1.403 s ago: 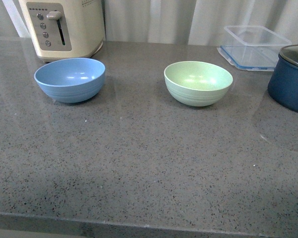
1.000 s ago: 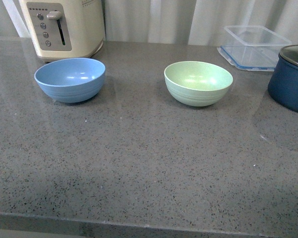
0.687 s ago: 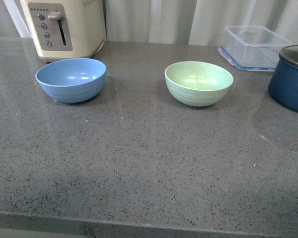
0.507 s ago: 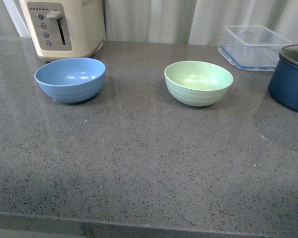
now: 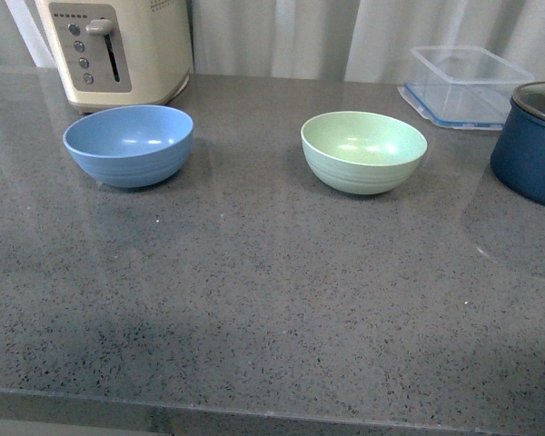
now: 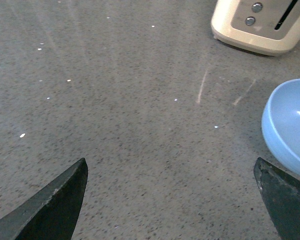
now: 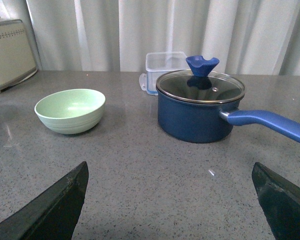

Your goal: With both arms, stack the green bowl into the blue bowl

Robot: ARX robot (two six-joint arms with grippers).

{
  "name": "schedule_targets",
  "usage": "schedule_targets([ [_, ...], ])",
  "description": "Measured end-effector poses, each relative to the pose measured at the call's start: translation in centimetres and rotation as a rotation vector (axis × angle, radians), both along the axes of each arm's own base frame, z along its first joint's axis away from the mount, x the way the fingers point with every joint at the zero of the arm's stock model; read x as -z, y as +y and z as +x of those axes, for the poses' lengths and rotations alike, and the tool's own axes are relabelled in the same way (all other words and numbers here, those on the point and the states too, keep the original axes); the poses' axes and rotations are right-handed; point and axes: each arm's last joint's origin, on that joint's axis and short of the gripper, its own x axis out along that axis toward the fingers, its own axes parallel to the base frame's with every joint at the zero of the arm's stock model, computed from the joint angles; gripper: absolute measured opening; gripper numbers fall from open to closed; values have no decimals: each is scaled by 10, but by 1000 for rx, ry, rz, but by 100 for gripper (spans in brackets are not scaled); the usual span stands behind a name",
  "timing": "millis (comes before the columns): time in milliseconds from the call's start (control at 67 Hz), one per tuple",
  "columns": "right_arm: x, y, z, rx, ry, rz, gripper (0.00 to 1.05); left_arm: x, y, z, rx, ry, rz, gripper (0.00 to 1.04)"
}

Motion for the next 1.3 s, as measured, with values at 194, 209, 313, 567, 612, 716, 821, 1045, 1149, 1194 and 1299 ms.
schedule_targets([
  [194,0,0,0,0,0,0,95,-5,-9,39,47,2,-19,98],
  [209,0,0,0,0,0,0,95,-5,-9,42,47,2,-22,98],
  [313,0,0,0,0,0,0,95,-4,-9,64,38,30,-88,98],
  [567,0,0,0,0,0,0,95,4,-21,110,40,83,-168,98],
  [612,0,0,0,0,0,0,95,2,-27,119,55,79,-167,98],
  [716,0,0,0,0,0,0,95,1,-35,129,73,91,-165,98],
  [821,0,0,0,0,0,0,95,7,-39,134,73,126,-160,98],
  [1045,0,0,0,0,0,0,95,19,-41,137,54,168,-175,98],
  [1149,0,0,0,0,0,0,95,23,-42,138,49,176,-177,98],
  [1194,0,0,0,0,0,0,95,25,-43,138,48,180,-177,98],
  [1299,0,0,0,0,0,0,95,30,-45,140,50,191,-182,98],
])
